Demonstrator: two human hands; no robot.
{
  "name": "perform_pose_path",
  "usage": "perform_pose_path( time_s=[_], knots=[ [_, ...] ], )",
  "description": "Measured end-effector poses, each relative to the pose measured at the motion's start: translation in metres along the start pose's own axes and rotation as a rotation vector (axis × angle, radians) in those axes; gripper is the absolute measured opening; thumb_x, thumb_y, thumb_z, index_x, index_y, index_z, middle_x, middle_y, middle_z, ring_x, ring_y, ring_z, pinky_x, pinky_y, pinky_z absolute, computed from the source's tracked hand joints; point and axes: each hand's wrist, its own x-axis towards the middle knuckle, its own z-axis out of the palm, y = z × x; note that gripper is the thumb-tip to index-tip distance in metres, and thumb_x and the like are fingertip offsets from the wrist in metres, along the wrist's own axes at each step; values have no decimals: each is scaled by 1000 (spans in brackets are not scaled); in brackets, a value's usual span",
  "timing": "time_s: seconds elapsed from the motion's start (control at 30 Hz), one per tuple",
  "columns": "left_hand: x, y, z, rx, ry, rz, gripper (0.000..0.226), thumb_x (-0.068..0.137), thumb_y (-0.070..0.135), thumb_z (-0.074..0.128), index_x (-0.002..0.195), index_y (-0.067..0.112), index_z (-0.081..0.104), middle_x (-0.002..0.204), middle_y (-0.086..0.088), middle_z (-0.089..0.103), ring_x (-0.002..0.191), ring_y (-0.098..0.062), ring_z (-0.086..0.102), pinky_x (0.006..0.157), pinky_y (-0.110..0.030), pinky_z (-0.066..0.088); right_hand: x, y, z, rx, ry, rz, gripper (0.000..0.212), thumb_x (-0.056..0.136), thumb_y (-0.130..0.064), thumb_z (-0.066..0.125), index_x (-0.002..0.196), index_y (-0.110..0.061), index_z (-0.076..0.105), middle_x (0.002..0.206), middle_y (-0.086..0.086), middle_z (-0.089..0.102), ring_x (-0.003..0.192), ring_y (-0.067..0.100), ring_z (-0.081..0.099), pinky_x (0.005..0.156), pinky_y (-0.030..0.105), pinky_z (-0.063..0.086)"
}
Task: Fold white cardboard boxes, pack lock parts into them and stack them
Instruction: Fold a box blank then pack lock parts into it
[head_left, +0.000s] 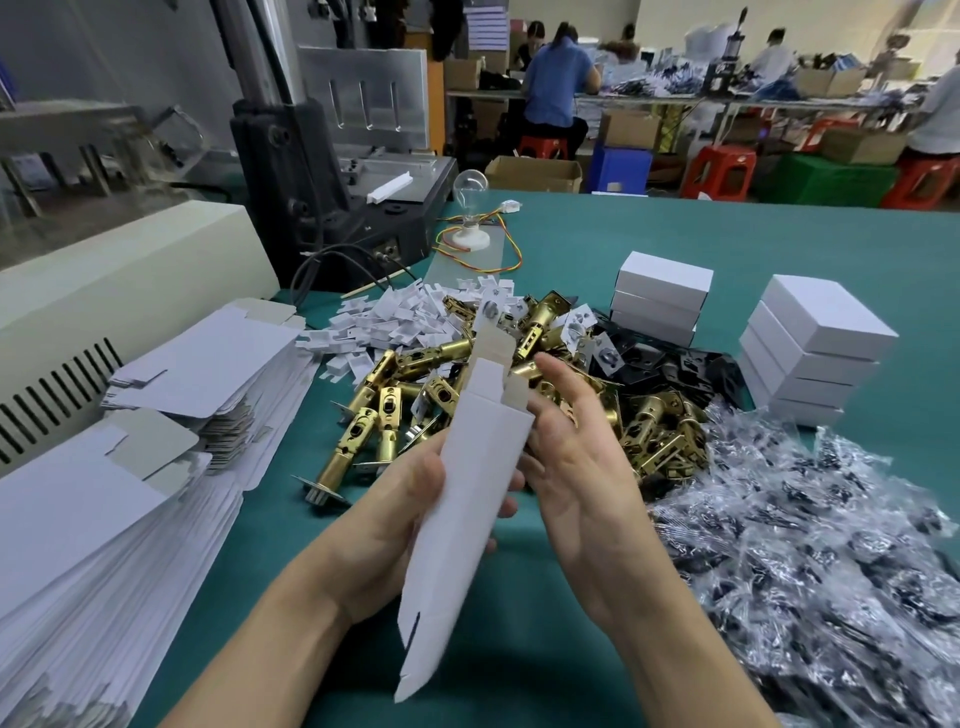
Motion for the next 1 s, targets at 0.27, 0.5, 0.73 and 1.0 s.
perform_pose_path(
  time_s=[0.27, 0.5, 0.73, 1.0],
  knots=[
    [-4, 5, 5, -128, -155, -206, 77, 69, 83, 74, 118, 24, 77, 102, 3, 73, 92, -12, 70, 84, -26, 57, -4, -4, -3, -62, -73, 161, 61, 74, -61, 82, 121, -23, 68, 98, 9, 70, 71, 24, 62, 55, 34, 53],
    [7, 1, 16, 193, 277, -46, 56, 75, 84, 66, 112, 43, 78, 118, -3, 78, 111, -26, 74, 85, -38, 63, 4, -5, -14, 35, 179, 33, 64, 53, -53, 97, 107, -26, 73, 115, 10, 76, 100, 21, 72, 85, 41, 62],
    [2, 1, 9, 456, 348, 294, 52, 70, 66, 86, 116, 46, 73, 115, 7, 78, 102, -13, 76, 76, -22, 61, 1, 0, -6, -125, 298, -155, 56, 64, -35, 93, 111, -20, 65, 110, 5, 76, 101, 19, 73, 80, 29, 59],
    [10, -4, 1, 279, 522, 319, 32, 81, 39, 85, 112, 42, 75, 110, -5, 81, 94, -25, 80, 72, -33, 65, 1, 6, -7, -383, 232, -70, 33, 80, -51, 80, 101, -27, 73, 99, -4, 77, 92, 13, 73, 77, 29, 57]
  ],
)
